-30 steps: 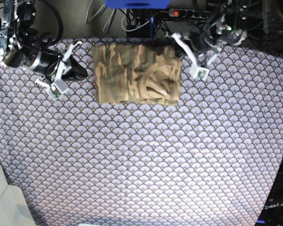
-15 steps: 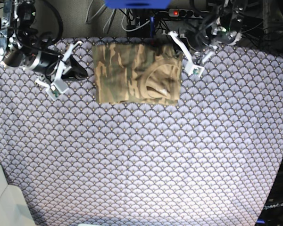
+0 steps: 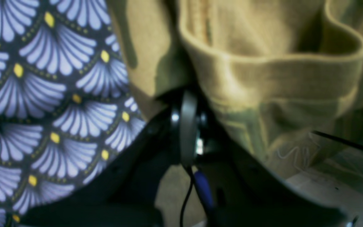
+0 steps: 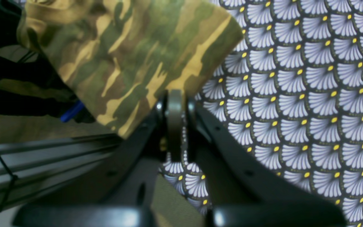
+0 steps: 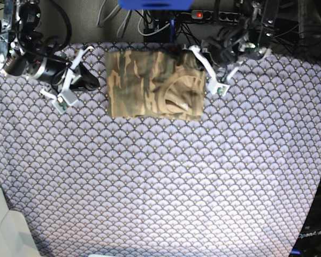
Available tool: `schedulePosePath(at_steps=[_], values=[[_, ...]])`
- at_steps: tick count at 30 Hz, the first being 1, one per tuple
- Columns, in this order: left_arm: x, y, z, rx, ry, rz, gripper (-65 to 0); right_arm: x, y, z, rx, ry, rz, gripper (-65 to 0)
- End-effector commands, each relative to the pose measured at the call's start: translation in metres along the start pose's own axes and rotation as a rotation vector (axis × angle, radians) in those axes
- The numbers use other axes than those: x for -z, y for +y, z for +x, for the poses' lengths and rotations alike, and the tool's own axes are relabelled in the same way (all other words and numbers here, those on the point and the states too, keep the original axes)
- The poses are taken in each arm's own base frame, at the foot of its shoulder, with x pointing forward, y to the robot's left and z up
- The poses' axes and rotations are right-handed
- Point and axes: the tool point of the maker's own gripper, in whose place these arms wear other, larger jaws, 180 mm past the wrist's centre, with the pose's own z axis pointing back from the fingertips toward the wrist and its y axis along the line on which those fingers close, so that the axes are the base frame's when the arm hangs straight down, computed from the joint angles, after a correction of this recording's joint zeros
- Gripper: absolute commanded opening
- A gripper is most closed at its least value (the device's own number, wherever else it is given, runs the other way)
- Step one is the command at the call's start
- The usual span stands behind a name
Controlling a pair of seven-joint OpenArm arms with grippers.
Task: Fold the T-shirt properly
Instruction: 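Grasp the bundle's edge with the left gripper, then rotate the folded bundle with both grippers so it stands lengthwise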
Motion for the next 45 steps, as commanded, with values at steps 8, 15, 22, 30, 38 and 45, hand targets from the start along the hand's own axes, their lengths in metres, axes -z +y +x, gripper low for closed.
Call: schedulePosePath(at_steps=[8,15,22,30,38,45], values=[[-0.001,0.000,0.036,0.019,-0.088,0.005,-65.0,-0.004,-0.007,0.004,-0.017,-0.011,-0.007,-64.8],[-0.001,0.035,0.059,-0.092,-0.147,0.070,-65.0,-0.007,-0.012,0.004,-0.035,0.000,-0.017,-64.8],[0.010,0.032,0.085,-0.121,-0.179,0.047,-65.0,-0.009,-0.030,0.004,-0.095,0.045,-0.088,-64.6],[0.017,0.010,0.121,-0.137,-0.238,-0.010,-65.0,0.013,-0.085,-0.007,-0.145,0.193,-0.217,-64.7],[0.030,0.014,0.141,-0.160,-0.260,-0.013,-65.0,0.038,-0.127,-0.004,-0.183,0.282,-0.268,-64.8],[0.041,0.021,0.151,-0.186,-0.286,-0.007,-65.0,0.065,-0.097,-0.005,-0.206,0.291,-0.180,-64.8]])
